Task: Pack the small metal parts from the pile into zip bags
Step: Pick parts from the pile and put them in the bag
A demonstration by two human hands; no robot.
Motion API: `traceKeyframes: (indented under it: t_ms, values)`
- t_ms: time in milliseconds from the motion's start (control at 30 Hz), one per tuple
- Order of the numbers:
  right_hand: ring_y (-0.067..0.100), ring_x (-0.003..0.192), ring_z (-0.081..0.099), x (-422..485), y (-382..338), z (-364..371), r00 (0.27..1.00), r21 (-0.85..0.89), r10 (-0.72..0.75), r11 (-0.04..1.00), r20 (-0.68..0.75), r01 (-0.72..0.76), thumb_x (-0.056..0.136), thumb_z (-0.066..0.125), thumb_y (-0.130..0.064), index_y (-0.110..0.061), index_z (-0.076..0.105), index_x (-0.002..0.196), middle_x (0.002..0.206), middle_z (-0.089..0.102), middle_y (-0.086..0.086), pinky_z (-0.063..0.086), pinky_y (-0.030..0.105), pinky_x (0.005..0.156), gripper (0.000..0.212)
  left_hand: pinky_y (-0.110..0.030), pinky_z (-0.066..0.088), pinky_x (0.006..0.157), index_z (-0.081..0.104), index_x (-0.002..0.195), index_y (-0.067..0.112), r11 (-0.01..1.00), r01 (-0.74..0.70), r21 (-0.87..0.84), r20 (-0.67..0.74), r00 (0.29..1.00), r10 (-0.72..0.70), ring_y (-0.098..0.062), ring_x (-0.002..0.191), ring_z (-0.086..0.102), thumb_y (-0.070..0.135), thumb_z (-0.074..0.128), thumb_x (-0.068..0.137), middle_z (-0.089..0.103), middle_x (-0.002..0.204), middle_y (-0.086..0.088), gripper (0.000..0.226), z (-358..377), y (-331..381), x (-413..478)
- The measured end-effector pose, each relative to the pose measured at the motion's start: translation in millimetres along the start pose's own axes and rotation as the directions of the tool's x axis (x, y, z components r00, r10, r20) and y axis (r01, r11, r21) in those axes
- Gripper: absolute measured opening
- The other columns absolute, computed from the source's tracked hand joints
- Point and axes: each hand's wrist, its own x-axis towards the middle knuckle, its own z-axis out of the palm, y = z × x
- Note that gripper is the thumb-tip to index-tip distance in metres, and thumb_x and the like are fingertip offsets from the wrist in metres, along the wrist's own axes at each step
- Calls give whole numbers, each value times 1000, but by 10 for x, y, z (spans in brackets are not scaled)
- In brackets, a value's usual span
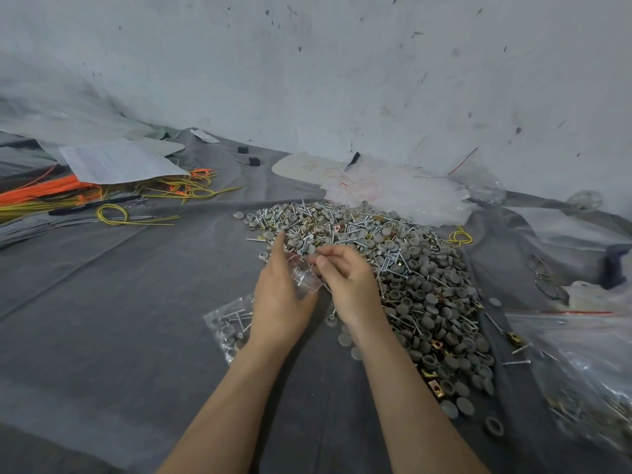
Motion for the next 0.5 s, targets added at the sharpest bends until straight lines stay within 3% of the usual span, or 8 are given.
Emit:
traceKeyframes:
  t_ms: [67,133,200,267,367,500]
  values:
    - [8,100,64,-2,25,-12,999,-87,-21,996,-45,17,95,51,-6,-22,60,94,101,69,-3,49,21,89,19,-19,39,84,19,149,13,998,49,-49,-65,997,-52,-15,112,55,16,69,83,57,125,-5,83,-18,19,4]
    - [9,98,63,-8,76,-39,991,-367,-89,929,-95,48,97,47,-6,-14,64,104,104,69,0,45,17,84,21,-18,38,79,21,148,13,989,95,-115,-128,986,-110,-18,107,57,15,69,83,57,119,-1,81,-40,30,19]
    - [14,98,60,-23,147,-34,988,-620,-156,775,4,125,97,46,-7,-10,66,113,109,68,3,42,18,82,26,-11,33,75,22,147,10,980,112,-163,-171,975,-140,-17,103,56,12,70,82,56,117,1,81,-62,36,34]
    - [21,111,53,-45,218,13,979,-763,-103,615,175,201,97,43,-11,-16,61,124,122,62,0,39,30,94,33,-2,32,73,22,147,10,970,126,-206,-206,964,-169,-13,100,54,11,71,81,56,118,-1,82,-80,44,44]
    - [24,119,40,-73,276,63,964,-866,13,444,265,232,96,42,-15,-23,53,130,134,49,-5,31,36,99,37,-6,30,80,20,148,13,947,158,-279,-236,945,-227,-16,109,53,11,68,84,55,122,-2,80,-94,42,40]
    - [25,111,46,-74,218,72,980,-886,-27,422,198,191,92,47,-10,-20,58,117,119,53,0,33,35,91,29,-10,30,84,19,148,14,939,168,-301,-241,939,-246,-17,116,52,13,66,86,55,127,-3,79,-85,44,42]
